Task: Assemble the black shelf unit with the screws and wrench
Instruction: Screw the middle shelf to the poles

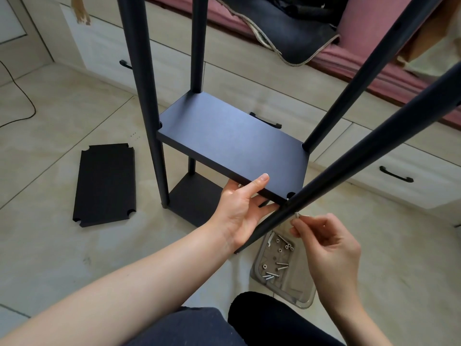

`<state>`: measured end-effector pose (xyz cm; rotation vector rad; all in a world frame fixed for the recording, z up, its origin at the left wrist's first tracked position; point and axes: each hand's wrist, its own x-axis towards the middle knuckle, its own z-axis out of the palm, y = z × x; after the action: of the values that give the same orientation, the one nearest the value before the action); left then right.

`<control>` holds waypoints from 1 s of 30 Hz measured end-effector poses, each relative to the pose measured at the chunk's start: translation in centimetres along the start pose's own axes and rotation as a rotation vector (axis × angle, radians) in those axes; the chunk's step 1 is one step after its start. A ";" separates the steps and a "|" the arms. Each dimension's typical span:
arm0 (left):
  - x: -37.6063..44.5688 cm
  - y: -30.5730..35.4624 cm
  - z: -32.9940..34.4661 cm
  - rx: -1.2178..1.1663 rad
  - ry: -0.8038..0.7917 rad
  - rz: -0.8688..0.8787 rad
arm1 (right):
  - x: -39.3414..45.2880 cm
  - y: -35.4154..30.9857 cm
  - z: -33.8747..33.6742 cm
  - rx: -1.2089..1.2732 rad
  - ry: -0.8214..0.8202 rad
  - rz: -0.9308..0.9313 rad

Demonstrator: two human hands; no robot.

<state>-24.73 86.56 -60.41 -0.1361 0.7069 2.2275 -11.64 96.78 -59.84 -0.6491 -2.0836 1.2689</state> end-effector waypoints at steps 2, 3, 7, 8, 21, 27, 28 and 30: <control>0.1 0.0 0.0 -0.005 0.007 -0.001 | 0.0 0.1 0.2 -0.122 0.003 -0.081; 0.1 0.0 0.0 -0.008 0.008 -0.004 | 0.0 0.0 0.2 -0.133 0.008 -0.076; 0.0 0.0 0.1 -0.004 0.006 -0.009 | 0.5 -0.3 -0.1 0.006 -0.012 0.061; 0.0 0.0 0.0 -0.002 0.008 -0.010 | 0.7 -0.4 -0.1 0.050 -0.022 0.099; 0.0 0.3 0.1 0.051 0.012 -0.009 | 1.9 -1.1 -0.3 0.046 -0.116 0.128; 0.0 0.5 0.1 0.107 0.021 0.002 | 1.8 -1.0 -0.1 0.090 -0.091 0.143; 0.0 0.5 0.1 0.114 0.020 0.003 | 1.7 -0.9 -0.1 0.079 -0.095 0.136; 0.0 0.5 0.1 0.128 0.022 0.001 | 1.5 -0.9 -0.3 0.049 -0.119 0.117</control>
<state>-25.08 86.29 -60.09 -0.0966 0.8597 2.1772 -12.54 97.63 -58.55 -0.6977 -2.1298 1.4513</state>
